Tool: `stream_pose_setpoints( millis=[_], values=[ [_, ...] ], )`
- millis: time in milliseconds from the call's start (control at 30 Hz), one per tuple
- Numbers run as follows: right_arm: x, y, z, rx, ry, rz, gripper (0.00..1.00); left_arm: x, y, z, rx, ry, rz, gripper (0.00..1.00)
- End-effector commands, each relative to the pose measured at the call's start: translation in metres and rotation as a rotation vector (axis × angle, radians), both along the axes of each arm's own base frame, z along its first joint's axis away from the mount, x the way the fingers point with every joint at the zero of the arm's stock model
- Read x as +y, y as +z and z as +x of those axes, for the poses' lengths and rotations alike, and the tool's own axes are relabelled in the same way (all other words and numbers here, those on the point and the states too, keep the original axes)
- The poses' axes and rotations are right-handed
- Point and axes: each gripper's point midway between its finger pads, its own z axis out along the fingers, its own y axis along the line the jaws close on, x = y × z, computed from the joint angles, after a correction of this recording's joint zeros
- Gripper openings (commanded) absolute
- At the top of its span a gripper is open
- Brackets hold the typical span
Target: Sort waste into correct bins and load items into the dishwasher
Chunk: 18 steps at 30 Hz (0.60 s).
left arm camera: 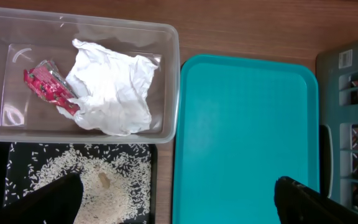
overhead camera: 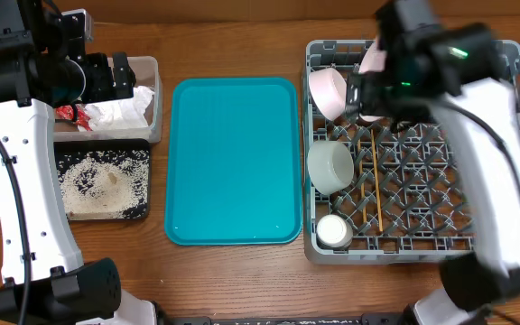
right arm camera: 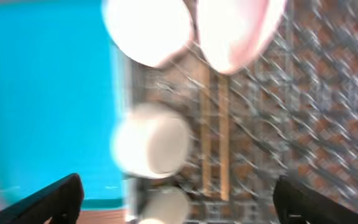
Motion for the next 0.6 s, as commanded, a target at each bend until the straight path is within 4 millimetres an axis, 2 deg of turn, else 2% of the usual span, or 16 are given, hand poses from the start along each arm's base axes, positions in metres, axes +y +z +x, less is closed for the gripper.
stream_pose_setpoints(
  millis=[0, 233, 400, 567],
  values=[
    [0.022, 0.042, -0.027, -0.084, 0.096, 0.168, 1.00, -0.004, 0.001, 0.002, -0.001, 0.000, -0.004, 1.00],
    [0.001, 0.079, -0.058, -0.221, 0.106, 0.131, 1.00, -0.004, 0.000, 0.002, -0.001, 0.000, -0.005, 1.00],
    [-0.019, 0.112, -0.090, -0.357, 0.078, 0.117, 1.00, -0.006, 0.000, 0.002, -0.001, -0.005, -0.005, 1.00],
    [-0.042, 0.126, -0.101, -0.457, 0.015, 0.069, 1.00, -0.006, 0.000, 0.002, -0.001, -0.005, -0.005, 1.00]
  ],
)
